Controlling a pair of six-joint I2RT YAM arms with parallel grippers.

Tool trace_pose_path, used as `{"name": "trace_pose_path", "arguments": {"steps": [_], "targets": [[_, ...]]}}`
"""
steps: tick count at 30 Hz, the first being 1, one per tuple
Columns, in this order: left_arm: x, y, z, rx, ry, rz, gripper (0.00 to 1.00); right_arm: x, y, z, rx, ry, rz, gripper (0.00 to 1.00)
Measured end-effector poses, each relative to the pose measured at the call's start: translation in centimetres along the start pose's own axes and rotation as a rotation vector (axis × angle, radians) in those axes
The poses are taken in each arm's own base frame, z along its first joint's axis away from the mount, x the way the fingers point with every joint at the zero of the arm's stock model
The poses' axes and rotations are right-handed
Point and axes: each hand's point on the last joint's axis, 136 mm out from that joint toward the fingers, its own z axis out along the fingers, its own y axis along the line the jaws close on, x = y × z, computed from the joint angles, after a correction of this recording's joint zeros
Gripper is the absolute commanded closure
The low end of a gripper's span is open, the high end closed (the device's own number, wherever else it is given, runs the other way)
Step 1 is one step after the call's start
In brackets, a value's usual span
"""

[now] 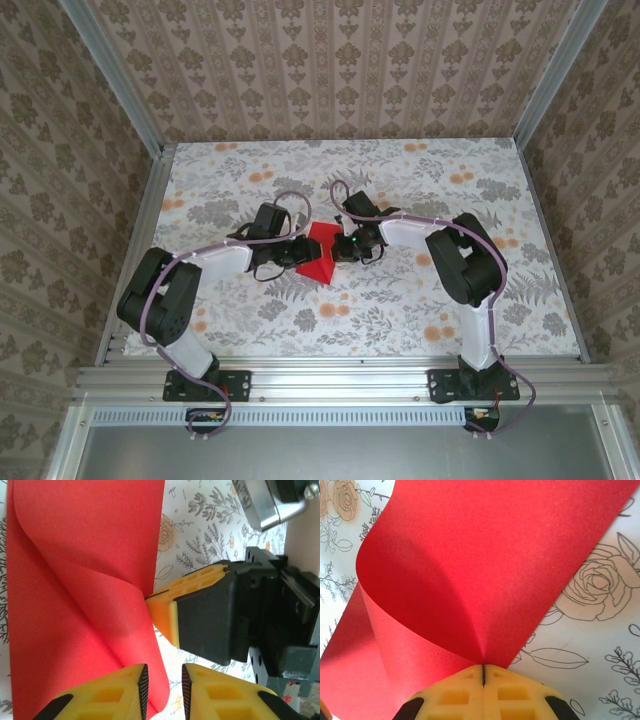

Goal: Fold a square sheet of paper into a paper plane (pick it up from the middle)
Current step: Fold the triangle a second time at the center of the table.

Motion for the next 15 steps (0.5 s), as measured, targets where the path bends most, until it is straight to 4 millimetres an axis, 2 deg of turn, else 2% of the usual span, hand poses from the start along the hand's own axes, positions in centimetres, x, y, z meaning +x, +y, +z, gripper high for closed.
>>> {"name": "trace_pose_path", "arguments": {"steps": [9, 15], "targets": [[0.1, 1.1, 1.2, -0.01, 0.006, -0.055, 0.67, 0.0, 0.0, 0.0, 0.001, 0.002, 0.001, 0.99], [0.5, 2.0, 1.6, -0.039, 0.023, -0.074, 0.67, -0.1, 0.1, 0.0, 0.001, 0.003, 0.002, 0.95]]}}
